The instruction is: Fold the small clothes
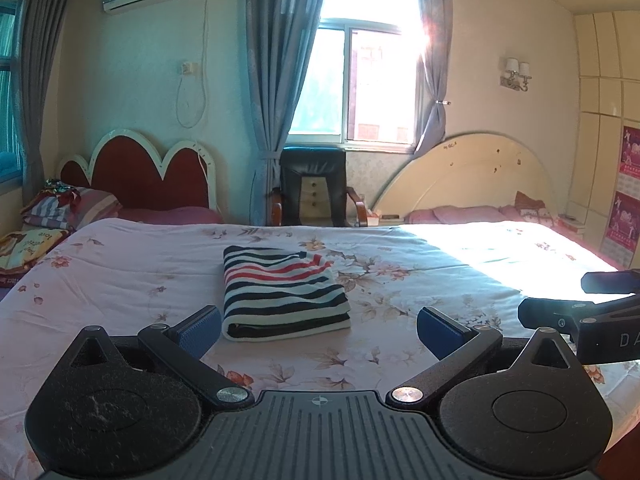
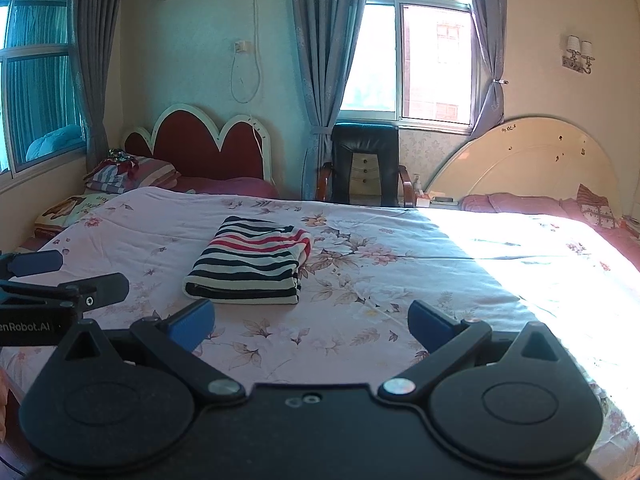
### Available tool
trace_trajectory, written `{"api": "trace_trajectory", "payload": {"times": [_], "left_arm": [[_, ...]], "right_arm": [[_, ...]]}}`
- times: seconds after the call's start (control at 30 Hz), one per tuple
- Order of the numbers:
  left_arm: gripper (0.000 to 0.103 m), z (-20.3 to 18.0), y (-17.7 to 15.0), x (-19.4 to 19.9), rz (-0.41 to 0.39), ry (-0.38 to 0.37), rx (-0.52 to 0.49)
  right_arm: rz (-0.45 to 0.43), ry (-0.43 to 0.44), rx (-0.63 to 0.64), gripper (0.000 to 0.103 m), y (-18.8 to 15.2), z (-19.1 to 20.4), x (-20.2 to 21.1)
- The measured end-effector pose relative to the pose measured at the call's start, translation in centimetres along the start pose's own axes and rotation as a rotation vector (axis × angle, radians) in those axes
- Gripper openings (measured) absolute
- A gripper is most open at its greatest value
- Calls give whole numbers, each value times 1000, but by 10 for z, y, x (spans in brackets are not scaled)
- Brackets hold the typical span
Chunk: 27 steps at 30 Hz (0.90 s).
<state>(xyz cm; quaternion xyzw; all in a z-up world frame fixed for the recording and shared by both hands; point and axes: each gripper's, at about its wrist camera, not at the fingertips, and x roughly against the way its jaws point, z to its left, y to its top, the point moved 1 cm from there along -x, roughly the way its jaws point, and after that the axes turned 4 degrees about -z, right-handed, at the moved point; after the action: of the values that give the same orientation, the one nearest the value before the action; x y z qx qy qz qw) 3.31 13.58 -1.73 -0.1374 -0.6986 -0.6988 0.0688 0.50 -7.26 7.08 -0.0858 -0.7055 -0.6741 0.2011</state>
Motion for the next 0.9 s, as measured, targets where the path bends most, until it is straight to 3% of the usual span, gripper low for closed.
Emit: {"api": "trace_trajectory", "payload": {"times": [0.9], "left_arm": [[103, 0, -2, -6, 2, 7, 1]], "right_arm": [[9, 11, -5, 102, 4, 5, -11]]}}
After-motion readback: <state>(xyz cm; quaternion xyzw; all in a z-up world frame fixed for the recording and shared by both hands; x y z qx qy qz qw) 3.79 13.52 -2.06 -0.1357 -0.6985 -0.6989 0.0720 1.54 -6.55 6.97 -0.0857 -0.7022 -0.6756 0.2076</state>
